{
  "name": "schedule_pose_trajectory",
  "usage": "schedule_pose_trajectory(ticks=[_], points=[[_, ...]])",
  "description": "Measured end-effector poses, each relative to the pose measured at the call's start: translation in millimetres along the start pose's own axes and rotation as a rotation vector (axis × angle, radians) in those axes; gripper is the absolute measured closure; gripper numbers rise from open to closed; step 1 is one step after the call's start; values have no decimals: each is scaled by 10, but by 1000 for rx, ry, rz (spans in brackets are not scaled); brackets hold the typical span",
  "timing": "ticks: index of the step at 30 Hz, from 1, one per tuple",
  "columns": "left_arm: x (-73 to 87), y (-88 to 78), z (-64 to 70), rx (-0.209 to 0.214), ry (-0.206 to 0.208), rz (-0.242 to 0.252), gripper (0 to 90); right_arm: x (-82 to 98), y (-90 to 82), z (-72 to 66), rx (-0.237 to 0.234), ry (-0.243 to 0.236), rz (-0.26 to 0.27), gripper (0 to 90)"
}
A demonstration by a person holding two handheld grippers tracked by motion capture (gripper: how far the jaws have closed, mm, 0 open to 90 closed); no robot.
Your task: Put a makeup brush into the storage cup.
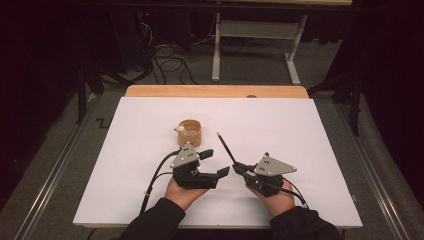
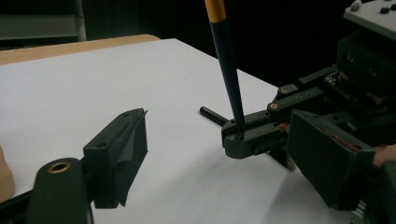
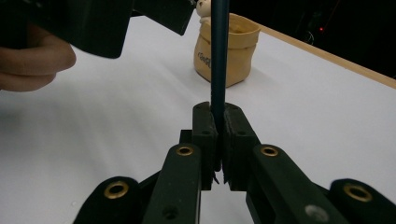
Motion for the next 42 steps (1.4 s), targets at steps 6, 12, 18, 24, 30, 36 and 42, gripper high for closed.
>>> schedule_pose_trajectory(ticks=[6, 12, 18, 24, 30, 36, 42], points=[[-2, -71, -20, 16, -16, 37, 243, -14, 44, -94, -26, -24, -8, 867], [-20, -119, -45, 34, -51, 71, 318, -16, 67, -144, -38, -46, -19, 867], [-8, -130, -60, 60, -60, 78, 428, -19, 84, -174, -52, -52, -17, 866], [1, -144, -96, 82, -93, 85, 519, -24, 102, -202, -63, -68, -19, 866], [6, -154, -128, 95, -120, 93, 613, -21, 111, -226, -65, -62, -27, 866], [12, -157, -147, 123, -146, 96, 687, -19, 115, -229, -71, -69, -28, 866], [17, -153, -148, 133, -153, 98, 741, -18, 118, -230, -70, -75, -31, 866]])
Point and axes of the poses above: each handheld gripper's, and its own axes: y roughly forward along the jaws, x roughly out of its underside, z roughly to its right, the point moved 2 cm from there along y, roughly forward along the jaws, and after that the axes turned 7 degrees about -y, right-handed, at the moved point
